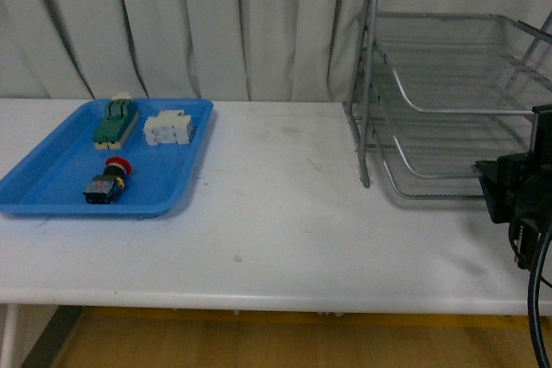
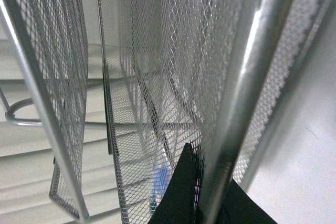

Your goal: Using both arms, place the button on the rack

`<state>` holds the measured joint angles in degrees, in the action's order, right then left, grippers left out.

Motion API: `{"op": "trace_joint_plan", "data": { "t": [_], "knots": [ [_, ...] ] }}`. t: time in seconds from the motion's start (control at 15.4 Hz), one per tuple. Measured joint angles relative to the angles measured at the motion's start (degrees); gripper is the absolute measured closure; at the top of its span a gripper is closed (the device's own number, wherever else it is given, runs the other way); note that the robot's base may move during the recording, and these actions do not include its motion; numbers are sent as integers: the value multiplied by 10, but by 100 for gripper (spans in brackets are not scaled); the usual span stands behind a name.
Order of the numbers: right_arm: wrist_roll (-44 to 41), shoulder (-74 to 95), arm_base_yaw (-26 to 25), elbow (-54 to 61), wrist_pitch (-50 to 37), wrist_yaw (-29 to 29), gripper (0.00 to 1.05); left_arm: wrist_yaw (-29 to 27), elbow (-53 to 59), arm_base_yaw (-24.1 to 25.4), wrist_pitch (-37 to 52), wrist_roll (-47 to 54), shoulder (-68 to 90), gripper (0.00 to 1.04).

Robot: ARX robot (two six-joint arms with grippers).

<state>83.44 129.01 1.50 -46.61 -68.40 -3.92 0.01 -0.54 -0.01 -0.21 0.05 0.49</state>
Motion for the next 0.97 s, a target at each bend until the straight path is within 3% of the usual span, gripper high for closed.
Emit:
{"op": "trace_joint_plan", "data": {
  "t": [0.19, 0.52, 0.58, 0.97],
  "knots": [
    [12, -40, 0, 108, -56, -5, 102, 0, 0, 0, 0, 0, 0, 7],
    [23, -98, -8, 179, -54, -18, 102, 0, 0, 0, 0, 0, 0, 7],
    [14, -103, -8, 183, -53, -21, 98, 0, 0, 0, 0, 0, 0, 7],
    [-117, -251, -16, 273, -21, -31, 24, 0, 0, 0, 0, 0, 0, 7]
  ]
}}
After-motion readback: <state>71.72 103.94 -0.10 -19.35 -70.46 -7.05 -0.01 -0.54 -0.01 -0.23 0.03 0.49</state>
